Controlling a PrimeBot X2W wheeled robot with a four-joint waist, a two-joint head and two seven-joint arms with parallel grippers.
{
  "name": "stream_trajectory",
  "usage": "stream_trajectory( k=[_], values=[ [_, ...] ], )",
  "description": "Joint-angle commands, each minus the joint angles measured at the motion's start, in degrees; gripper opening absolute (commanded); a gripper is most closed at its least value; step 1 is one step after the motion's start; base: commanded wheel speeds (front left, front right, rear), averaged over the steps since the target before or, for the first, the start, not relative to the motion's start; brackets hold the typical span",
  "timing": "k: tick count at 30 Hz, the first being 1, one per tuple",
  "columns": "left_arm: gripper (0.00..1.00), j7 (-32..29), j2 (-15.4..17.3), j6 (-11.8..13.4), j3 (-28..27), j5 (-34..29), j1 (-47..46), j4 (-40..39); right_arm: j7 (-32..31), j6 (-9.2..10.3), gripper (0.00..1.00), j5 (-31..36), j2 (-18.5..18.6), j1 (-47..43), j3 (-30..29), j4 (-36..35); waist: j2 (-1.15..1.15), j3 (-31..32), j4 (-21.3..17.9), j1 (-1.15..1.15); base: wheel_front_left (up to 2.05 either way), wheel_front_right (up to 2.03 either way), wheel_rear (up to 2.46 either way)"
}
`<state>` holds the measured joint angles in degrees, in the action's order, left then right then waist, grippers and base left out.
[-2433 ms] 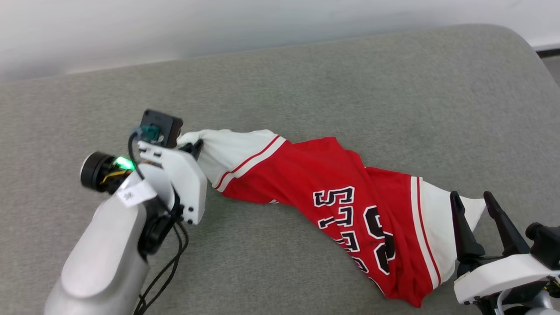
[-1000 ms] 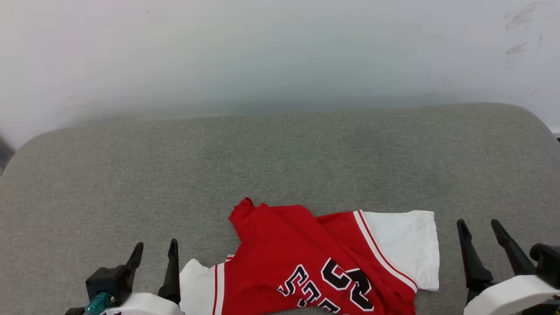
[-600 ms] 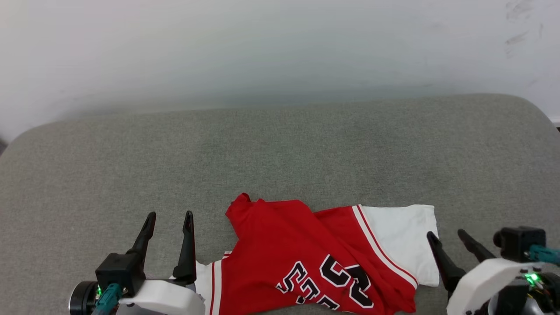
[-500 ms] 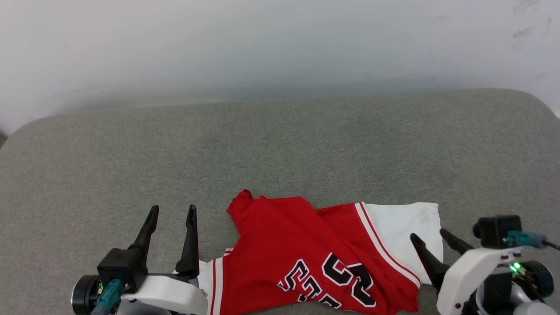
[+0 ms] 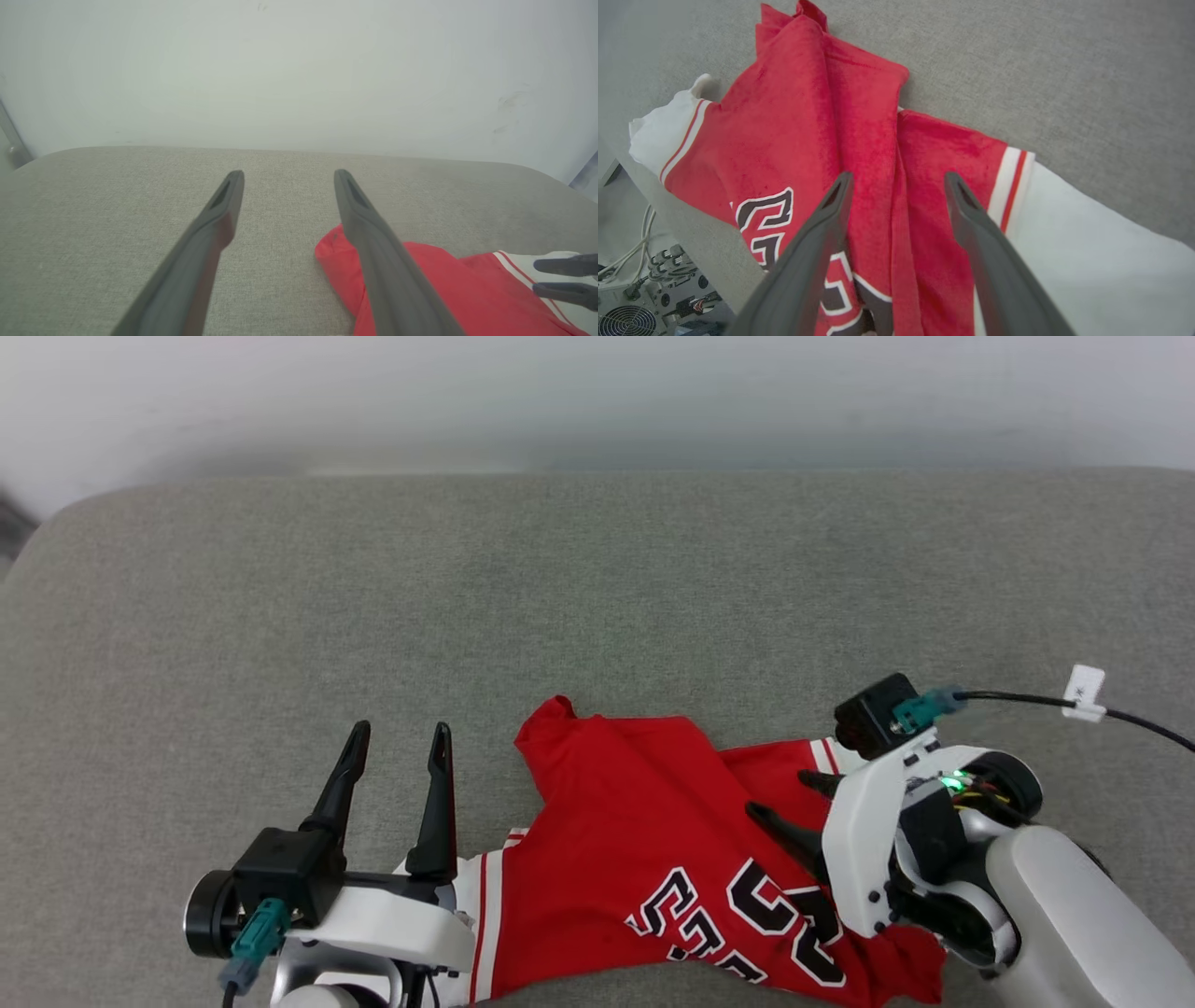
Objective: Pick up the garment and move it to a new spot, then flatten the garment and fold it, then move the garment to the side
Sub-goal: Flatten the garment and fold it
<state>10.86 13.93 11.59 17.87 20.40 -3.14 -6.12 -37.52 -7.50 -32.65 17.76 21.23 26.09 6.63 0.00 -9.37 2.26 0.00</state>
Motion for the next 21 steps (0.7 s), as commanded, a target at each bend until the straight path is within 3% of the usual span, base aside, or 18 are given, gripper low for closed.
stream_trajectory(
  k=[1,12,13,14,15,21],
  values=[
    [1.0,0.5,-0.3,-0.1,0.0,-0.1,-1.0,0.4,-0.2,0.02,1.0,-0.4,0.6,2.4,1.6,1.4,0.0,-1.6,1.6,0.0,0.0,0.0,0.0],
    [1.0,2.0,-1.3,-0.9,0.8,0.5,-3.0,3.1,-1.7,0.02,1.0,-6.9,1.9,10.0,11.6,11.4,0.0,-3.7,4.7,0.0,0.0,0.0,0.0],
    [1.0,2.0,-1.4,-1.0,0.8,0.6,-3.1,3.3,-1.5,0.02,0.76,-7.6,2.1,10.4,12.3,11.6,0.0,-3.8,4.8,0.0,0.0,0.0,0.0],
    [1.0,2.1,-1.4,-1.0,0.8,0.6,-3.2,3.5,-0.9,0.02,0.3,-8.0,2.2,10.8,12.8,11.4,0.0,-3.8,4.9,0.0,0.0,0.0,0.0],
    [1.0,2.2,-1.5,-1.0,0.8,0.7,-3.2,3.6,-0.5,0.02,0.0,-8.5,2.5,11.2,13.2,11.4,0.0,-3.8,4.9,0.0,0.0,0.0,0.0],
    [1.0,2.8,-1.8,-1.2,0.7,1.0,-3.0,4.6,4.5,0.02,0.0,-8.4,3.9,14.8,14.4,9.8,0.0,-2.9,4.8,0.0,0.0,0.0,0.0]
  ],
)
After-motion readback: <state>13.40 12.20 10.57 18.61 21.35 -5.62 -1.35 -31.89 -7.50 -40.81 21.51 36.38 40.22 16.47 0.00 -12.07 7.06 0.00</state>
